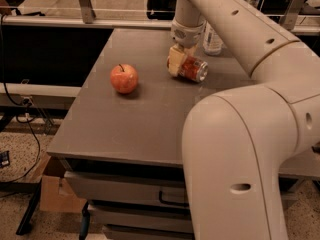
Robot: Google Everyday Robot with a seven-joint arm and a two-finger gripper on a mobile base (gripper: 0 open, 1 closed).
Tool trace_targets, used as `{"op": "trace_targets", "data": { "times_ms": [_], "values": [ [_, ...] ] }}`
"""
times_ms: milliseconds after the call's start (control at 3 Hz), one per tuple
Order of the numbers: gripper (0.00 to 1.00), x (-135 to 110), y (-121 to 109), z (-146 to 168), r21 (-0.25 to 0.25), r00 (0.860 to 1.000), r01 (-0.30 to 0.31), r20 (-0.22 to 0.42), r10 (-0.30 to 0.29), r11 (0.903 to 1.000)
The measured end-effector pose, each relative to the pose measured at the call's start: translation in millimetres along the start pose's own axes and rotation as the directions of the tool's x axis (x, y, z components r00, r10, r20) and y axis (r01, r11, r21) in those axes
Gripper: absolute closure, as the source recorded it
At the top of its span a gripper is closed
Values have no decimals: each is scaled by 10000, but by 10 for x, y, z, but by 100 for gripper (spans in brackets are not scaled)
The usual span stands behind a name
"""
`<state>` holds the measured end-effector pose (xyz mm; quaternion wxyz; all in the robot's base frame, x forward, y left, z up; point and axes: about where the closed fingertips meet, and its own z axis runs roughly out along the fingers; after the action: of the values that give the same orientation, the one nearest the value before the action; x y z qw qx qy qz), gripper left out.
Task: Place coke can upright
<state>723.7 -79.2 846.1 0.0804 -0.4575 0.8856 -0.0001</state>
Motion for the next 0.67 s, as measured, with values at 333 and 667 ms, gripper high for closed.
{"op": "trace_targets", "data": {
  "times_ms": [333, 667],
  "values": [
    [90, 1, 48, -333, -171, 9941, 544, 951, -526, 9984],
    [100, 91, 129, -731, -569, 9484, 1363, 2958, -1137, 9890]
  ]
}}
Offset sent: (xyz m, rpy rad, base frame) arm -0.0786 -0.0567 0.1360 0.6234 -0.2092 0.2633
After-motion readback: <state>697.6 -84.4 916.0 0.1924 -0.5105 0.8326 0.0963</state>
